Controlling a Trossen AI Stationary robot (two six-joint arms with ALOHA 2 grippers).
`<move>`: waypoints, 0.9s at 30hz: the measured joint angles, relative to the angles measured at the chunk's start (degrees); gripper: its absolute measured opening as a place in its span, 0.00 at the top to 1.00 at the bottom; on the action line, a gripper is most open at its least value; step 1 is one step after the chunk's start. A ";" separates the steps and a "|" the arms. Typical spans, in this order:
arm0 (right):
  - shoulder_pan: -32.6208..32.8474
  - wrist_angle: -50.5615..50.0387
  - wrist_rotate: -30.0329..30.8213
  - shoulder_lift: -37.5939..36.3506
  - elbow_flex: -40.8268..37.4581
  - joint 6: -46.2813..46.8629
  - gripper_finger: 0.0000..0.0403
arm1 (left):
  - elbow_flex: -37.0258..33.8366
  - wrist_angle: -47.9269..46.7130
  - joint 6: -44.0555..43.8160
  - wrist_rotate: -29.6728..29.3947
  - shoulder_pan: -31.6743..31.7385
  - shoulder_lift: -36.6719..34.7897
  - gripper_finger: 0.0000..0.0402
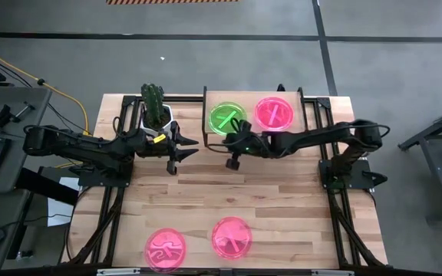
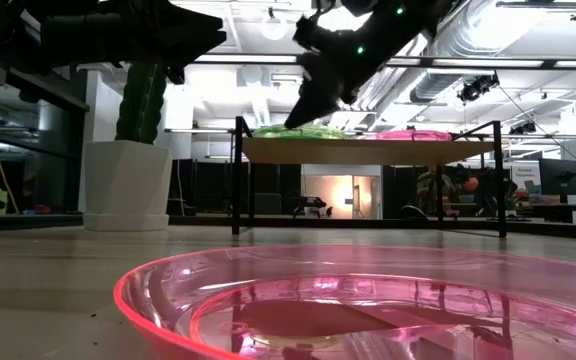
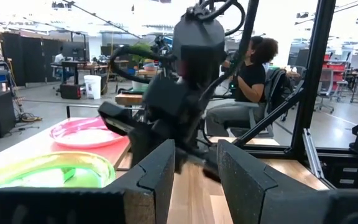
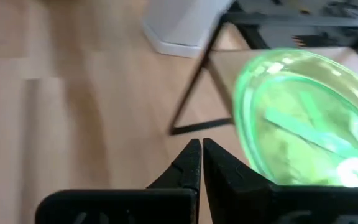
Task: Place and stack plates onto a shelf
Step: Stack the green plate on top of the green plate on the shelf, then stack the pink plate on top of the pink plate on the shelf
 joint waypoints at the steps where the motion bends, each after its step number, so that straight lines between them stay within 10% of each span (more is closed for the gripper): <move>1: 0.00 -0.13 1.36 0.42 0.13 -0.02 1.00 | 0.00 0.01 0.00 0.00 0.00 0.00 0.72; 10: -1.22 -0.12 8.36 0.85 0.35 -0.24 1.00 | 0.00 0.01 0.00 0.02 0.00 0.00 0.72; 27: 1.38 -7.58 3.33 -7.97 -5.72 0.61 1.00 | 0.00 -1.68 -0.66 0.11 0.00 0.00 0.72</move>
